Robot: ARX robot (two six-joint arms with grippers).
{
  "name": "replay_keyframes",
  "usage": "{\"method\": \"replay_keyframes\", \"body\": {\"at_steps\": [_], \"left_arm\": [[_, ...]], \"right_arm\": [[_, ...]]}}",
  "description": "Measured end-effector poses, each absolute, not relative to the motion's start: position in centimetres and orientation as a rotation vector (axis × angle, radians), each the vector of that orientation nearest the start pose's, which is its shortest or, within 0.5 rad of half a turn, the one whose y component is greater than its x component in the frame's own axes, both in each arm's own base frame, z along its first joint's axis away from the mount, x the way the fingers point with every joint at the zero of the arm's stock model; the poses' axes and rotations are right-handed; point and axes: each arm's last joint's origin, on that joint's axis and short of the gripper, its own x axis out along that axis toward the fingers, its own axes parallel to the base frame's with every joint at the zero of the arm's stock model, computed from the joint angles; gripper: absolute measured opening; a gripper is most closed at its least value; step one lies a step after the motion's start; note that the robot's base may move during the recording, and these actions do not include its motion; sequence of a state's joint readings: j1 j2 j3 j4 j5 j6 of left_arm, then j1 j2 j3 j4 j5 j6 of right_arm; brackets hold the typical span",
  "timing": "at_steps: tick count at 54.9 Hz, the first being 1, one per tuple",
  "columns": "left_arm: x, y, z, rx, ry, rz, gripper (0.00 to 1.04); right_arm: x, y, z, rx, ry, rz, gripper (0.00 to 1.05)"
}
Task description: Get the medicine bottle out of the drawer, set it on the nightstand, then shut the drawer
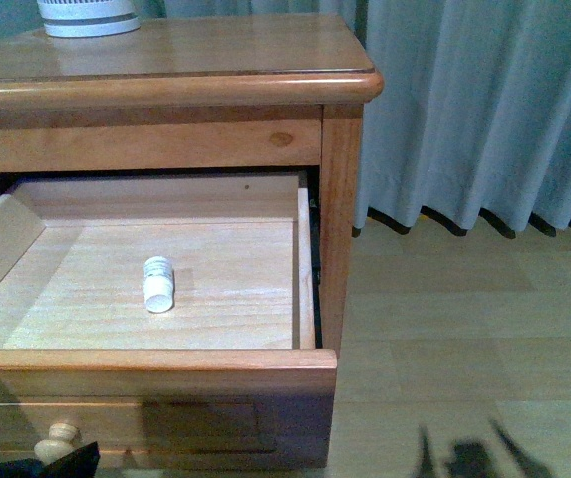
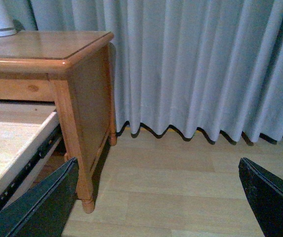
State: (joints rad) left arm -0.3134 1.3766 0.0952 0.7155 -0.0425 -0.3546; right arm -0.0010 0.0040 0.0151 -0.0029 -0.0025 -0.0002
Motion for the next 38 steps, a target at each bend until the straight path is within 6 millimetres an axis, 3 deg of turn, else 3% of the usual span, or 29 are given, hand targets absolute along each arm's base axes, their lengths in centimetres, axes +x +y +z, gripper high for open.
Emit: {"method": "replay_keyframes", "body": {"at_steps": [12,15,19,25,38], "left_arm": [[14.7,-3.5,18.2,-0.315,0.449,-0.289,0.98],[13.8,-3.2,20.1,-0.225,0.224,-0.203,0.89],[12.4,-2.3,21.7,-0.121,0.063,-0.056,0.77],[11.1,-1.5,22.2,-0.064,-0.013,-0.007,0.60],[10.5,-0.2,19.9,-0.017,0.019,-0.014,0.17]], "right_arm": [[9.7,0.0,16.8,0.000,-0.008,0.002,0.98],[9.7,0.0,16.8,0.000,-0.008,0.002,0.98],[9.7,0.0,16.8,0.000,-0.008,0.002,0.98],[9.7,0.0,16.8,0.000,-0.008,-0.001,0.98],[9.7,0.0,16.8,0.000,-0.008,-0.002,0.98]]}}
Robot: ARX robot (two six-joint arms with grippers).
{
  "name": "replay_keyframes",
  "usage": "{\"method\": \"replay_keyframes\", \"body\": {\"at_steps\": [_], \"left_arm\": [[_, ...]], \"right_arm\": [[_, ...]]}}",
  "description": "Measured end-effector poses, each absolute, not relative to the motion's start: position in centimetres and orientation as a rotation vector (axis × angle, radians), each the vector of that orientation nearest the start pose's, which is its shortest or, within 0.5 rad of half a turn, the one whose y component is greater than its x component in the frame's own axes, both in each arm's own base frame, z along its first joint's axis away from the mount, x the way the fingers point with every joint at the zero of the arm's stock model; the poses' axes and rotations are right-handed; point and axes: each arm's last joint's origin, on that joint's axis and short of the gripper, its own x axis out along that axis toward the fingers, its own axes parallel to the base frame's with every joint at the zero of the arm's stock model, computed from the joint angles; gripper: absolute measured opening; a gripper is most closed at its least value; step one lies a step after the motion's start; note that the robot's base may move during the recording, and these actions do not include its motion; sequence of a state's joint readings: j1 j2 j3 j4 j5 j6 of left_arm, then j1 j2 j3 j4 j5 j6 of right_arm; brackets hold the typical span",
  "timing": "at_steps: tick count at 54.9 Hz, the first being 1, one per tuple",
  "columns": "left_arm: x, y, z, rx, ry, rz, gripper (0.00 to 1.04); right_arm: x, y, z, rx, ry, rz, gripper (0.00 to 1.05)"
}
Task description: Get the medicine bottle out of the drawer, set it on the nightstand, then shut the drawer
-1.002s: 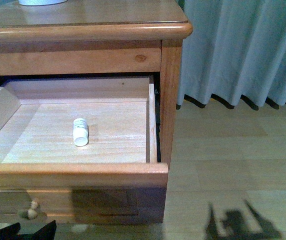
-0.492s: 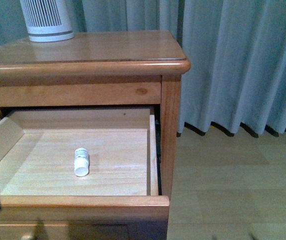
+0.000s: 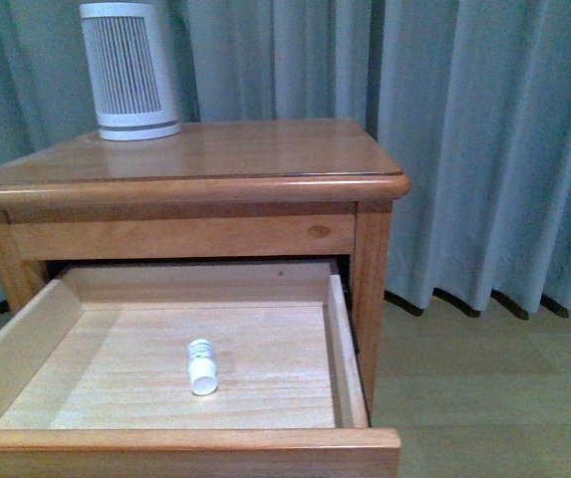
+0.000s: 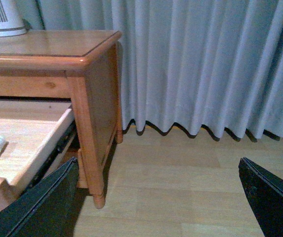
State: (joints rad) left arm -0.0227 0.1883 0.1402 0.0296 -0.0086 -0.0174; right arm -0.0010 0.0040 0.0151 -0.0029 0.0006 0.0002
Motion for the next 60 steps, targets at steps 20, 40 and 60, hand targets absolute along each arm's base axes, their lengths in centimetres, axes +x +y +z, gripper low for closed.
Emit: {"method": "replay_keyframes", "body": {"at_steps": [20,40,60], "left_arm": [[9.8,0.0,18.3,-0.011,0.003,0.000,0.04],[9.8,0.0,16.6,-0.011,0.005,-0.001,0.04],[9.7,0.0,16.6,-0.011,0.002,-0.004,0.04]], "right_arm": [[9.7,0.0,16.8,0.000,-0.008,0.002,0.98],[9.7,0.0,16.8,0.000,-0.010,0.004,0.98],[9.7,0.0,16.8,0.000,-0.010,0.002,0.98]]}}
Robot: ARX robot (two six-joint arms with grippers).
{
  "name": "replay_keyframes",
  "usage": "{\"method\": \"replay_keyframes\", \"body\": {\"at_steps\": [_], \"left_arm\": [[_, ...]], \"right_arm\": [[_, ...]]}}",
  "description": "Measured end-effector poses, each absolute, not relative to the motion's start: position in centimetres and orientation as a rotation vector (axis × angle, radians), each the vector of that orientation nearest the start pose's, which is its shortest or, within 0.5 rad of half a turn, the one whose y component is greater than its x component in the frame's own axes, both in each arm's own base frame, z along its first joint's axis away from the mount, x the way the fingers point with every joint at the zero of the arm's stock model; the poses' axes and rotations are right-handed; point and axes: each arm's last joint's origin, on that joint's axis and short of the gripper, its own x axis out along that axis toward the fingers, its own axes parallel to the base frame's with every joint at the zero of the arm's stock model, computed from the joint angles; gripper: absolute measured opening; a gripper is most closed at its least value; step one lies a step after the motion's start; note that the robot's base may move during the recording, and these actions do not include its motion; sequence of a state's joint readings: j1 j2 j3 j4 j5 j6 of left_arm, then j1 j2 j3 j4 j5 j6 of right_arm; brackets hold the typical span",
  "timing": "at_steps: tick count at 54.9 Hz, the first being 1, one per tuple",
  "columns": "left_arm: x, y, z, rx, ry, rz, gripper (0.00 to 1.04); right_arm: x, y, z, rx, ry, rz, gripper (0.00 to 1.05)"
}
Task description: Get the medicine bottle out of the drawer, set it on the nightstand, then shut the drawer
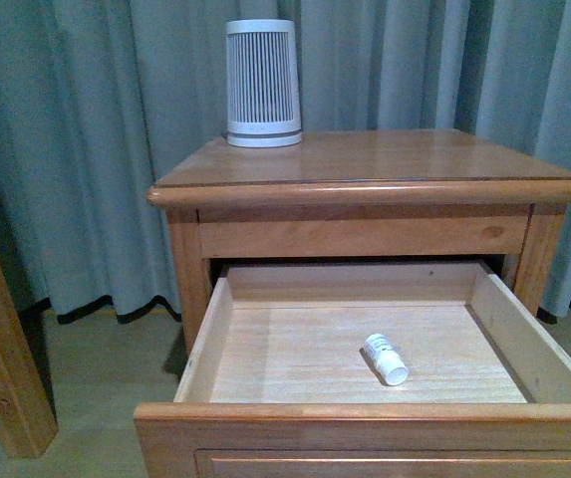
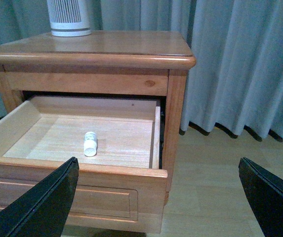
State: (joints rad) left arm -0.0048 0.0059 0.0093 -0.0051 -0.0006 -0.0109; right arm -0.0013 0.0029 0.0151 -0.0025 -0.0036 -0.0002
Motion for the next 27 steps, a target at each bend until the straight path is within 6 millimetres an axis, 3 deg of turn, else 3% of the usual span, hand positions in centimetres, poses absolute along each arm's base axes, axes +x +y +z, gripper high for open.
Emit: {"method": "replay_keyframes", "body": {"at_steps": [4,6,9,17,23,27], "left_arm": [[9.8,0.0,16.6,-0.011,0.002,-0.004,0.04],[9.8,0.0,16.6,-0.011,0.002,-0.004,0.04],[9.8,0.0,16.6,-0.011,0.002,-0.005,0.06],[9.7,0.0,16.6,-0.011,0.001,-0.004,0.32],[9.7,0.0,16.6,-0.011,0.002,-0.005,0.52],[9.7,0.0,16.6,-0.011,0.002,-0.004,0.64]], "right_arm": [[9.7,0.0,16.7,0.021,0.020,0.029,0.98],[9.9,0.1,16.9,0.080,0.116,0.096,0.98],[10.7,0.2,18.0,0.138,0.188,0.153,0.98],[15.3,0.8,24.6,0.167,0.156,0.197,0.98],[19.6,1.9,27.4,0.139,0.157,0.209,0.98],[22.6,3.0,27.9,0.119,0.191,0.236,0.98]]}}
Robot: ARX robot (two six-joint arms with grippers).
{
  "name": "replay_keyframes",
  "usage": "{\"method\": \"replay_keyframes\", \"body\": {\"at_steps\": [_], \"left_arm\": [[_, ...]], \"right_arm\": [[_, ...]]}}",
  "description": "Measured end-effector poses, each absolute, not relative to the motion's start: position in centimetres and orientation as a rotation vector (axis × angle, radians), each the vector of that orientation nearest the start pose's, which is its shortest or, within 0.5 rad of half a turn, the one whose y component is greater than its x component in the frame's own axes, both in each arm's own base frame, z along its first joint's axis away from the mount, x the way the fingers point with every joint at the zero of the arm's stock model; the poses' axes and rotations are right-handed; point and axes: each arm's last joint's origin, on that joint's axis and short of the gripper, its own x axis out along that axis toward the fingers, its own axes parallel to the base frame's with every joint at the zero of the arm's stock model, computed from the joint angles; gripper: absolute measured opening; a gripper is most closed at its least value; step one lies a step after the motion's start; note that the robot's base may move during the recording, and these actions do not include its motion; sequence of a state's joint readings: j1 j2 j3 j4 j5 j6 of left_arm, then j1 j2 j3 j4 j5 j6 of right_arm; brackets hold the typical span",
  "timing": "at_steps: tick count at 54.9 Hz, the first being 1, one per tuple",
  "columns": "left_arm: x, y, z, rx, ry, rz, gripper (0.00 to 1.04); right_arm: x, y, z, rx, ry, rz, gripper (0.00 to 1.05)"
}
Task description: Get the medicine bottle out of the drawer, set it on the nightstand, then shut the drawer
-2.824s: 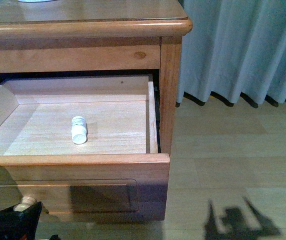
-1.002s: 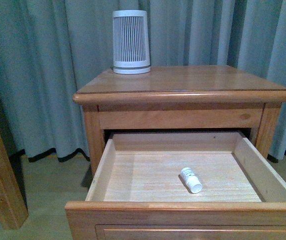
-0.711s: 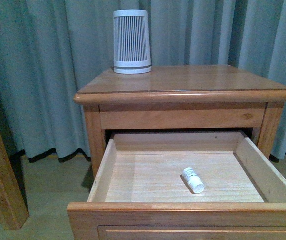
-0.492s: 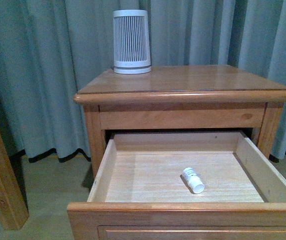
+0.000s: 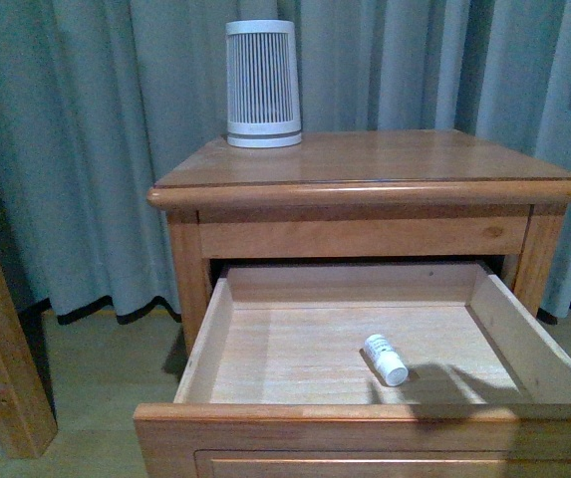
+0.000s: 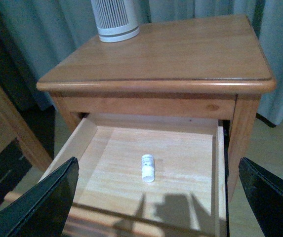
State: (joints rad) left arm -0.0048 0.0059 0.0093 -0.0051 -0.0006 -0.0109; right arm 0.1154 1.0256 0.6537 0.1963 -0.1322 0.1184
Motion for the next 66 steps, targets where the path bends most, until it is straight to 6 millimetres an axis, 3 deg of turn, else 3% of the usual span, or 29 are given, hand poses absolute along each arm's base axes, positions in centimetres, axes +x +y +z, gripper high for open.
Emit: {"method": "replay_keyframes", "body": {"at_steps": [11,16,21,26,30,33,51,66], "left_arm": [[9.7,0.0,16.6,-0.011,0.001,-0.004,0.99],[9.7,0.0,16.6,-0.010,0.002,-0.005,0.98],[9.7,0.0,16.6,-0.010,0.002,-0.005,0.98],[9.7,0.0,16.6,-0.010,0.002,-0.004,0.98],[9.7,0.0,16.6,-0.010,0.001,-0.005,0.98],[9.7,0.0,16.6,-0.010,0.002,-0.005,0.98],[9.7,0.0,16.6,-0.010,0.001,-0.005,0.98],[9.7,0.0,16.6,-0.010,0.002,-0.004,0.98]], "right_arm": [[31.6,6.5,26.6,0.034,0.317,0.220,0.98],[35.3,7.8,24.5,0.013,0.403,0.202,0.98],[39.1,9.3,21.1,-0.012,0.505,0.180,0.98],[41.4,10.4,18.2,-0.029,0.582,0.185,0.98],[43.4,11.9,14.5,-0.048,0.657,0.195,0.98],[44.3,12.7,12.6,-0.057,0.687,0.203,0.98],[46.8,14.1,7.4,-0.079,0.754,0.208,0.97],[47.0,13.4,7.1,-0.061,0.723,0.196,0.58]]}}
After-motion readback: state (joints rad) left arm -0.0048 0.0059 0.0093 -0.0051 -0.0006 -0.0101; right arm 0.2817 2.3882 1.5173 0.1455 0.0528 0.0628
